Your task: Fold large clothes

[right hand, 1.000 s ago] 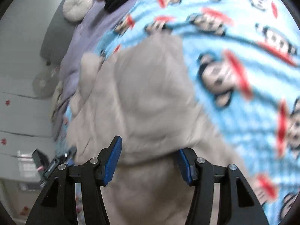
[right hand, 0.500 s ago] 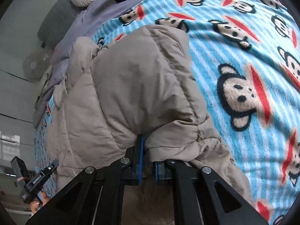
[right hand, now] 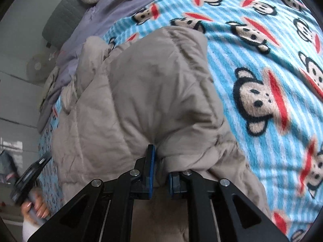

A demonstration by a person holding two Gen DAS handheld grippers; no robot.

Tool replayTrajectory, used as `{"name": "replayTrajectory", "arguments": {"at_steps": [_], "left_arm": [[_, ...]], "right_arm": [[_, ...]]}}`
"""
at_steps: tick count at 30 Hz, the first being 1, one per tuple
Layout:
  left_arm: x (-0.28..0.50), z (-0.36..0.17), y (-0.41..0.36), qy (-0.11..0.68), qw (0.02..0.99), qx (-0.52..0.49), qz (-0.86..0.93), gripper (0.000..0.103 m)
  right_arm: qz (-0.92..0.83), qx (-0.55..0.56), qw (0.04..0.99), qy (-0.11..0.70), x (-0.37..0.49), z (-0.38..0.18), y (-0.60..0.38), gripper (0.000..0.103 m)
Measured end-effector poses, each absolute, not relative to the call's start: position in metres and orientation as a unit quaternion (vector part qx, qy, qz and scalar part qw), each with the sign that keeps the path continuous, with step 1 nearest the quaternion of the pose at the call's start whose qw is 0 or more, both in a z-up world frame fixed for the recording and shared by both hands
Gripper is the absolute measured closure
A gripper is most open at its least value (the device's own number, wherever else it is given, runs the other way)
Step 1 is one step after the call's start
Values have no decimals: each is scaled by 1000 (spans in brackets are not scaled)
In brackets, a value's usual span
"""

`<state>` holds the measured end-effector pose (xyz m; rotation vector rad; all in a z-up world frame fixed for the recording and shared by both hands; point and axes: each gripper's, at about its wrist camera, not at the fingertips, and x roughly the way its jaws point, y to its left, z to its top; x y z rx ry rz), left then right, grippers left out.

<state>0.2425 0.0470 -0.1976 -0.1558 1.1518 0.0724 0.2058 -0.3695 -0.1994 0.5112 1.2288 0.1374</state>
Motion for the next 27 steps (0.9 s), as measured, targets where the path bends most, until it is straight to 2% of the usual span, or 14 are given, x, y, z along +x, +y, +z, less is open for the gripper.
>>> {"name": "replayTrajectory", "arguments": {"at_steps": [2, 4, 5, 6, 7, 8, 11, 13, 14, 15, 16, 18, 22, 27], "left_arm": [[245, -214, 53, 554, 827, -95, 35, 83], [244, -219, 59, 549, 828, -111, 33, 83], [244, -219, 60, 549, 827, -113, 33, 83], [245, -219, 60, 550, 827, -110, 32, 83], [246, -219, 59, 551, 827, -102, 33, 83], [246, -219, 58, 552, 827, -98, 33, 83], [246, -219, 57, 552, 828, -95, 35, 83], [246, -218, 56, 550, 828, -99, 35, 83], [246, -218, 57, 550, 829, -99, 35, 83], [246, -218, 57, 550, 829, -97, 36, 83], [246, -218, 57, 550, 829, -93, 37, 83], [247, -219, 56, 550, 830, -86, 37, 83], [246, -221, 50, 548, 832, -85, 33, 83], [248, -222, 51, 551, 829, -86, 35, 83]], "right_arm": [[92, 215, 781, 578, 196, -179, -363, 89], [122, 197, 801, 552, 184, -154, -362, 88], [131, 193, 812, 535, 181, -144, -366, 76], [128, 196, 829, 508, 180, -132, -378, 53], [113, 202, 839, 492, 183, -128, -388, 42], [96, 213, 845, 480, 189, -129, -400, 35], [43, 351, 796, 490, 227, -174, -455, 35], [50, 447, 742, 497, 244, -209, -472, 35], [57, 478, 721, 499, 251, -221, -475, 42], [69, 502, 703, 500, 259, -231, -473, 67], [90, 505, 699, 499, 269, -233, -466, 81], [89, 446, 736, 502, 282, -221, -454, 89], [57, 309, 782, 538, 306, -228, -439, 91], [-15, 294, 800, 523, 296, -227, -454, 90]]}}
